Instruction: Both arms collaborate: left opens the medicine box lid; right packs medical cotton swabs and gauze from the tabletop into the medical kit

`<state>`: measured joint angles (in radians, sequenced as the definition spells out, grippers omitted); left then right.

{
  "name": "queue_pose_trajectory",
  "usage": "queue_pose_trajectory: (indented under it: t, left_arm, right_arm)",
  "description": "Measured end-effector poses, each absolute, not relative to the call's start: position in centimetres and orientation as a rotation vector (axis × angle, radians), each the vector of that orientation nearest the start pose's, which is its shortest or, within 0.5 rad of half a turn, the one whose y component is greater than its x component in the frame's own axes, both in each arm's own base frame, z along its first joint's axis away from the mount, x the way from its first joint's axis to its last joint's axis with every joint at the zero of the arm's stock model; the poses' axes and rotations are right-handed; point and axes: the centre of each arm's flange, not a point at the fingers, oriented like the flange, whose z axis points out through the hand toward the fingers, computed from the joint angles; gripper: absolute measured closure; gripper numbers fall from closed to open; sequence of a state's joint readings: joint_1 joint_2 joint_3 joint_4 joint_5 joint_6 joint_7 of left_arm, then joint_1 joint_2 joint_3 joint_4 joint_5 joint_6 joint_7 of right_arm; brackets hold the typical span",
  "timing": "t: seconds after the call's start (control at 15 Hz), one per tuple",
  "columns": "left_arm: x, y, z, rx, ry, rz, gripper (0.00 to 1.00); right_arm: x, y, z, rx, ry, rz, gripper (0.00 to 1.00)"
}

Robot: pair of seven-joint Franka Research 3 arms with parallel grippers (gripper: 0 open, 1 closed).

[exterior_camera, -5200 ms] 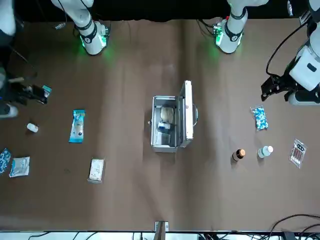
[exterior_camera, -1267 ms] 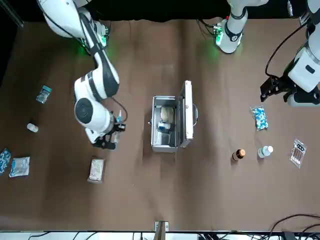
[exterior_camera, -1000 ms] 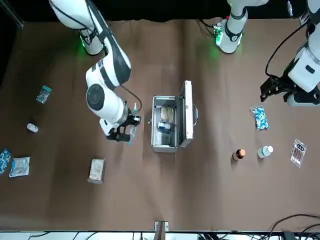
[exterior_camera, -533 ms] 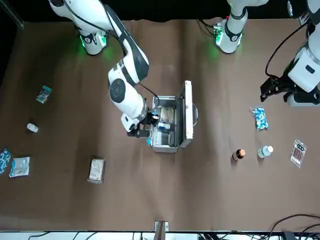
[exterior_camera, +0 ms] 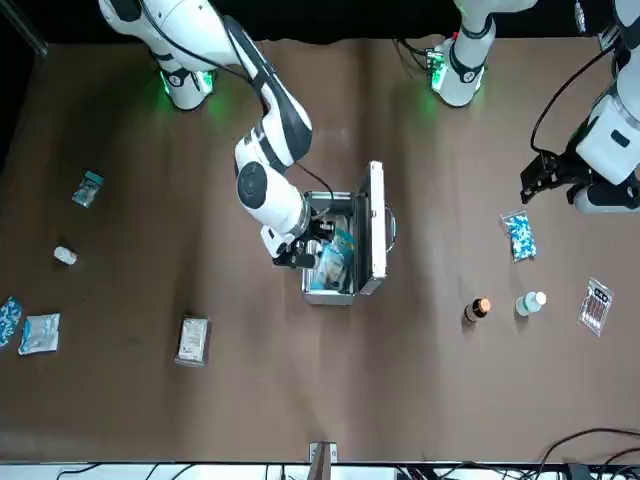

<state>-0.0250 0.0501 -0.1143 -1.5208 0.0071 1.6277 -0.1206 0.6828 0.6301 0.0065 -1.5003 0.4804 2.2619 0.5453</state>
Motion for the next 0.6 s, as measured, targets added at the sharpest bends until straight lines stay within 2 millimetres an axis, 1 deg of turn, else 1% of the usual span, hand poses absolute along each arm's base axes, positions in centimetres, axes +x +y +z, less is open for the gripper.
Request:
queue_pose_trajectory:
  t: [0.13, 0.27, 0.33, 0.4, 0.47, 0.6]
  left_arm:
    - [57.1, -7.8, 62.5, -3.146, 0.029, -0.089, 0.0]
    - [57.1, -7.8, 62.5, -3.146, 0.029, -0.089, 0.0]
    - [57.1, -7.8, 62.5, -3.146, 0.03, -0.089, 0.0]
    - [57.1, -7.8, 62.5, -3.146, 0.03, -0.089, 0.0]
    - [57.1, -7.8, 62.5, -3.146, 0.03, -0.089, 0.0]
    - [57.1, -7.8, 62.5, -3.146, 0.03, -0.09, 0.0]
  right_arm:
    - [54.5, 47.8, 31.2, -2.739, 0.176, 0.177, 0.48]
    - [54.4, 47.9, 31.4, -2.741, 0.17, 0.184, 0.31]
    - [54.5, 47.3, 31.6, -2.766, 0.163, 0.252, 0.3]
    - [55.0, 46.5, 32.0, -2.777, 0.169, 0.284, 0.3]
    - [55.8, 45.3, 32.8, -2.782, 0.184, 0.299, 0.3]
    - [58.3, 41.7, 34.9, -2.771, 0.222, 0.279, 0.3]
